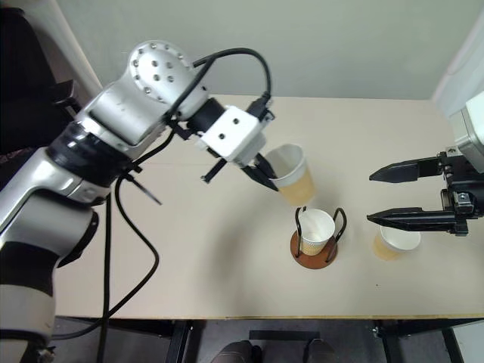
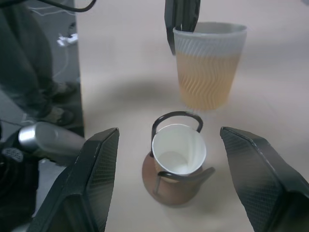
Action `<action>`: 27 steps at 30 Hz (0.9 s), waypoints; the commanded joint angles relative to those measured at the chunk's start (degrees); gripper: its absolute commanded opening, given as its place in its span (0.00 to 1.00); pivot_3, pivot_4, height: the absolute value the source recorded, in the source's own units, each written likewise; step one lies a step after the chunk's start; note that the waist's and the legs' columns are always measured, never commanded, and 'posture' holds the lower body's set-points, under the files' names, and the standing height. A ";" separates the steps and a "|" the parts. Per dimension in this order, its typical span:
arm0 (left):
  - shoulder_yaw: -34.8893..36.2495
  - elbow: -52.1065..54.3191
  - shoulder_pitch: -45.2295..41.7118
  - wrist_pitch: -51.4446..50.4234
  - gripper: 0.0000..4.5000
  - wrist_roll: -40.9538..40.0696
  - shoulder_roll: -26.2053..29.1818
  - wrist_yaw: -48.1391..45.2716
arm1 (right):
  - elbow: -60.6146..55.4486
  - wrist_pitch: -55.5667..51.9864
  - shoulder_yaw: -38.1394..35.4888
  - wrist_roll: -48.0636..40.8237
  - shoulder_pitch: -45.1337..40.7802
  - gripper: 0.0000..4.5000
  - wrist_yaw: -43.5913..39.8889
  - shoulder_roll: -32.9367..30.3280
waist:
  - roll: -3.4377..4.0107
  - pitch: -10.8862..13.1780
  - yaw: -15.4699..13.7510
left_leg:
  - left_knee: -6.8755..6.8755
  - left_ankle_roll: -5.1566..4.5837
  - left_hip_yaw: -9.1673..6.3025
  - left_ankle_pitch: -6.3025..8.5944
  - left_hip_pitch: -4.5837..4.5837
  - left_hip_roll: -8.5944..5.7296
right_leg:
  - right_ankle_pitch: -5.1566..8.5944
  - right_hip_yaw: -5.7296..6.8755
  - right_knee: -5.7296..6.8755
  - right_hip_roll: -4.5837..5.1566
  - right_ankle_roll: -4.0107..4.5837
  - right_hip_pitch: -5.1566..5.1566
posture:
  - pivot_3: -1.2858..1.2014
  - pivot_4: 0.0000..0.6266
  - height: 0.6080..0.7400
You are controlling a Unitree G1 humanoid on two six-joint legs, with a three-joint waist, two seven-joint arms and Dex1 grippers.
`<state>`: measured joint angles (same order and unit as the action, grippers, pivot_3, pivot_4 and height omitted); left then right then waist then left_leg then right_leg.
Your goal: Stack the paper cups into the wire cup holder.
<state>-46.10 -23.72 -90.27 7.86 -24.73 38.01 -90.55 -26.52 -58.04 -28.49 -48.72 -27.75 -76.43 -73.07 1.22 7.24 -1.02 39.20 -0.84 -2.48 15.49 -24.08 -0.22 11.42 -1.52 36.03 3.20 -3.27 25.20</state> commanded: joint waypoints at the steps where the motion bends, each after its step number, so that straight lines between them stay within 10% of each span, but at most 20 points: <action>1: -0.65 -5.54 -3.83 4.27 0.02 -0.93 -3.35 -1.95 | -3.00 -1.60 -5.34 -2.92 2.02 0.77 2.72 -0.23 | -0.01 0.01 -0.16 | 0.01 -0.01 0.05 0.01 -0.01 -0.02 | -0.01 0.01 -0.01 -0.02 -0.02 -0.01 | 0.52 0.24 1.00; 27: -10.68 -8.13 -2.41 14.08 0.02 2.68 -10.05 -1.95 | -7.72 -2.86 -12.56 -8.33 10.77 0.77 9.82 -1.07 | 0.01 0.00 -0.60 | 0.88 -0.37 0.12 0.30 -0.10 -0.04 | -0.16 -0.07 -0.08 -0.05 -0.54 -0.38 | 0.52 0.24 1.00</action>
<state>-58.46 -31.20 -92.55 19.52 -24.01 28.78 -90.58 -33.74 -61.40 -38.19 -56.40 -16.90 -66.71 -73.11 1.24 7.24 -1.62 40.09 -1.24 -2.37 15.80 -24.14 -0.27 11.26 -1.59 35.94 3.16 -3.82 24.78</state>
